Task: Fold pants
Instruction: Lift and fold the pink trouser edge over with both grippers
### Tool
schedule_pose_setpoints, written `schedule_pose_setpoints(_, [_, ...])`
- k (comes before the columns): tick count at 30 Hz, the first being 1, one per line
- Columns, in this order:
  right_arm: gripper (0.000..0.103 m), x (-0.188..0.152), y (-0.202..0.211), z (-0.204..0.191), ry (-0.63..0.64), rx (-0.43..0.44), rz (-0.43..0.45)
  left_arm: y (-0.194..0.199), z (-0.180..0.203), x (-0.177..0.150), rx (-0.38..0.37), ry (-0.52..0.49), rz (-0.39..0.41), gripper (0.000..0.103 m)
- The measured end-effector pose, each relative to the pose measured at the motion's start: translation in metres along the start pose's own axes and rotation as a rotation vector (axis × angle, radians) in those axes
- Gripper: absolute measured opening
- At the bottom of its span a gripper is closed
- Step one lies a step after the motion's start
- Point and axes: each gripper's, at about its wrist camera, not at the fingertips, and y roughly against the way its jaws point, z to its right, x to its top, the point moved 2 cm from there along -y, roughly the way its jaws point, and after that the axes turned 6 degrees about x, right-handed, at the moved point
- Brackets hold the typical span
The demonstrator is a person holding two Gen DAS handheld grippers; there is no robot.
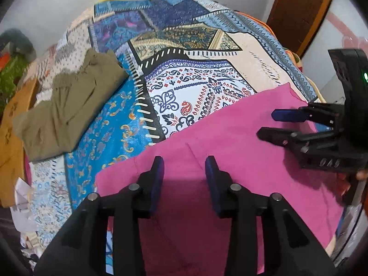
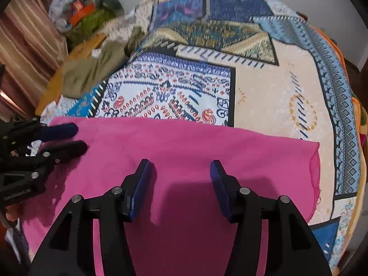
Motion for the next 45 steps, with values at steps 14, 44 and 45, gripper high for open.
schedule_pose_setpoints(14, [0.062,-0.088,0.058,0.006,0.002,-0.013,0.017,0.045,-0.021,-0.065,0.018,0.020,0.068,0.070])
schedule_pose_setpoints(44, [0.062,-0.123,0.121,-0.039,-0.004,-0.103,0.208,0.133,-0.054,-0.157,-0.158,0.370,0.096,0.075])
schedule_pose_setpoints(45, [0.062,-0.119,0.121,-0.045,0.003,-0.083,0.216,0.132,-0.048,-0.156,-0.209,0.367,0.094,0.075])
